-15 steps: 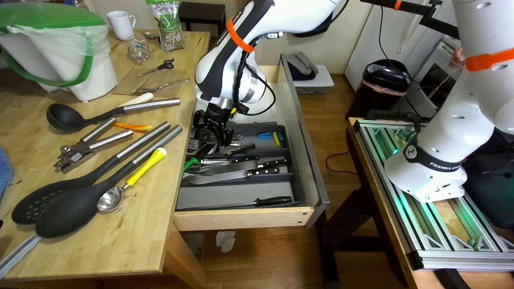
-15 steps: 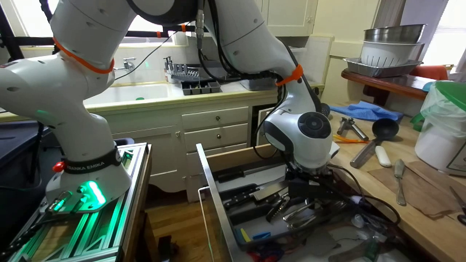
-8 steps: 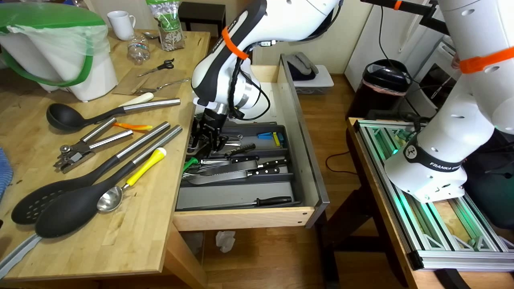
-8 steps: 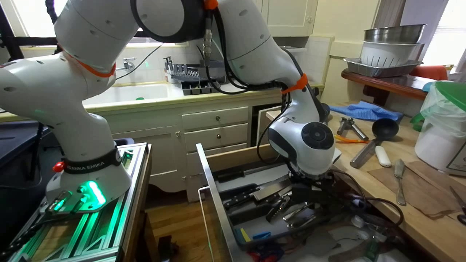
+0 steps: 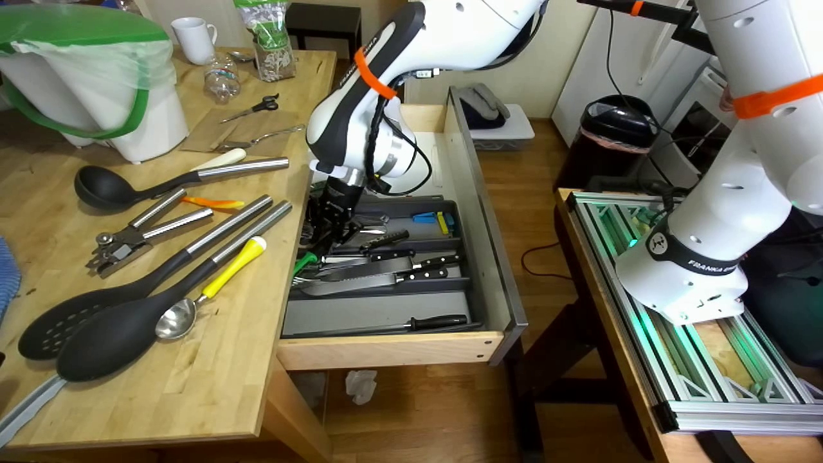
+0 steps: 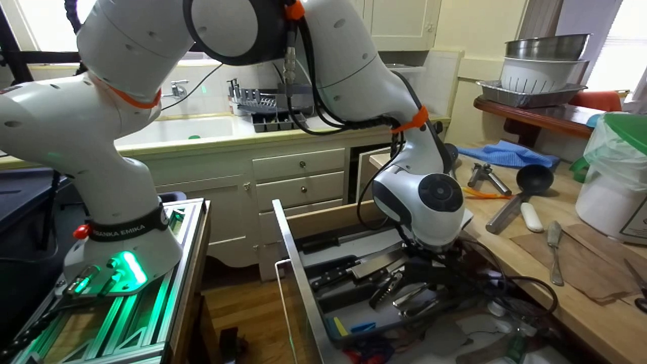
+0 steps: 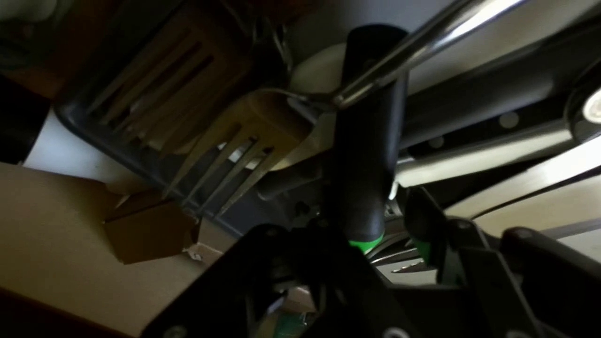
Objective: Take a peeler out of the open drawer and put it on the counter
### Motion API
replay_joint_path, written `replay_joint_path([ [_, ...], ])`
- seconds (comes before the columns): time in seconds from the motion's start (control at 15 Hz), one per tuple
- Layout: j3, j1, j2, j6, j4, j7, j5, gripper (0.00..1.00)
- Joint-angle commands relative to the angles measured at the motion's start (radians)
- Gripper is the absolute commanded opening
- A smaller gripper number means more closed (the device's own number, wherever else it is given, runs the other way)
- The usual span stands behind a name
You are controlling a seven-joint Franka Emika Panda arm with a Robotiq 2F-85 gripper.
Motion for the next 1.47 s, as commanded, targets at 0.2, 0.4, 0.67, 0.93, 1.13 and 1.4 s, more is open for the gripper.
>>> replay_joint_path([
  [0.2, 0.023, -0.028, 0.054, -0.017, 0.028, -0.073, 0.014, 0.46],
  [0.4, 0.009, -0.013, 0.032, -0.024, 0.012, -0.051, -0.002, 0.12],
  [0.67, -0.032, 0.021, -0.103, -0.111, -0.113, 0.118, -0.010, 0.10],
  [0.93, -0.003, -0.008, -0.199, -0.235, -0.185, 0.063, 0.052, 0.10],
  [1.13, -0.032, 0.013, -0.248, -0.320, -0.208, 0.044, 0.085, 0.10],
  [1.4, -0.102, 0.052, -0.333, -0.535, -0.253, 0.108, 0.036, 0.10],
])
